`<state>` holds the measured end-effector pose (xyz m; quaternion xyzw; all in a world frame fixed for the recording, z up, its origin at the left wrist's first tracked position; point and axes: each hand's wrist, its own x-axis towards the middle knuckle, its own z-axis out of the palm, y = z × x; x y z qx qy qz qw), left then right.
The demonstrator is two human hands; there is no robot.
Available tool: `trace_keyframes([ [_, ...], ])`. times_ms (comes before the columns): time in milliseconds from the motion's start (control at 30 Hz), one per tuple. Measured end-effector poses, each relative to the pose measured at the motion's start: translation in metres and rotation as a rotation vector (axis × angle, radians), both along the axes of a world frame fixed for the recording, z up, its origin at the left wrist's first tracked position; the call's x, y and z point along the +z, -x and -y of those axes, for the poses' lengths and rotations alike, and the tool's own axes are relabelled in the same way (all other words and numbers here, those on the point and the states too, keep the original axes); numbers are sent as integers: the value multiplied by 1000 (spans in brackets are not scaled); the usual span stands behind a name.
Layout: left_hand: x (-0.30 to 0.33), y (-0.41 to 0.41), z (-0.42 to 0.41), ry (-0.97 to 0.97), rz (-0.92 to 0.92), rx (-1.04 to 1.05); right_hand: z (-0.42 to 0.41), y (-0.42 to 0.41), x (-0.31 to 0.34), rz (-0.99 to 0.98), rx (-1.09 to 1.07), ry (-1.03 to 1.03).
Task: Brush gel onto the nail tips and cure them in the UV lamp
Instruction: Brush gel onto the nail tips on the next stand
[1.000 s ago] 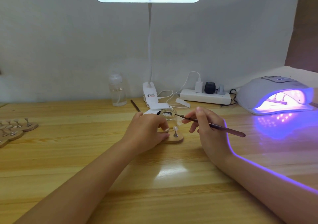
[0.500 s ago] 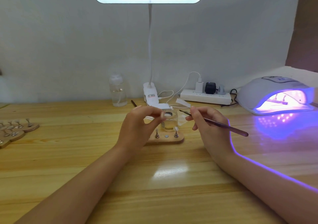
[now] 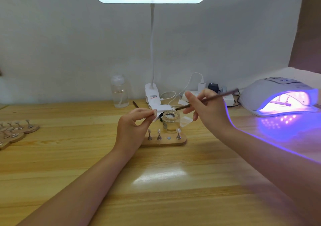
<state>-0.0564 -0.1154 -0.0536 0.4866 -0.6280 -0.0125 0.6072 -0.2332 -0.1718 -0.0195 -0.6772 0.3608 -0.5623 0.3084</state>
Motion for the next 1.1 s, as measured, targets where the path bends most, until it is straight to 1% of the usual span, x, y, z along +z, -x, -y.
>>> trace_keyframes([
  [100, -1, -1, -1, 17, 5, 8, 12, -7, 10, -189, -39, 23],
  [200, -1, -2, -1, 13, 15, 24, 20, -16, 11, -288, -106, 71],
  [333, -1, -1, -1, 1, 4, 21, 24, -26, 12, -294, -167, 94],
  [467, -1, 0, -1, -6, -4, 16, 30, -32, 18, -191, -221, 59],
  [533, -1, 1, -1, -5, -2, 21, 33, -33, 20, -171, -267, 65],
  [600, -1, 1, -2, -3, -1, 16, 36, -34, 19, -205, -290, 72],
  [800, -1, 2, -3, -13, -33, 3, 36, -42, 1, -432, -260, 79],
  [933, -2, 2, -3, -10, -21, 0, 36, -42, -9, -547, -232, 88],
  [1033, -2, 2, -3, -11, -9, -9, 37, -39, -10, -556, -212, 34],
  [1100, -2, 3, -3, -14, -5, -5, 37, -35, -6, -512, -228, 40],
])
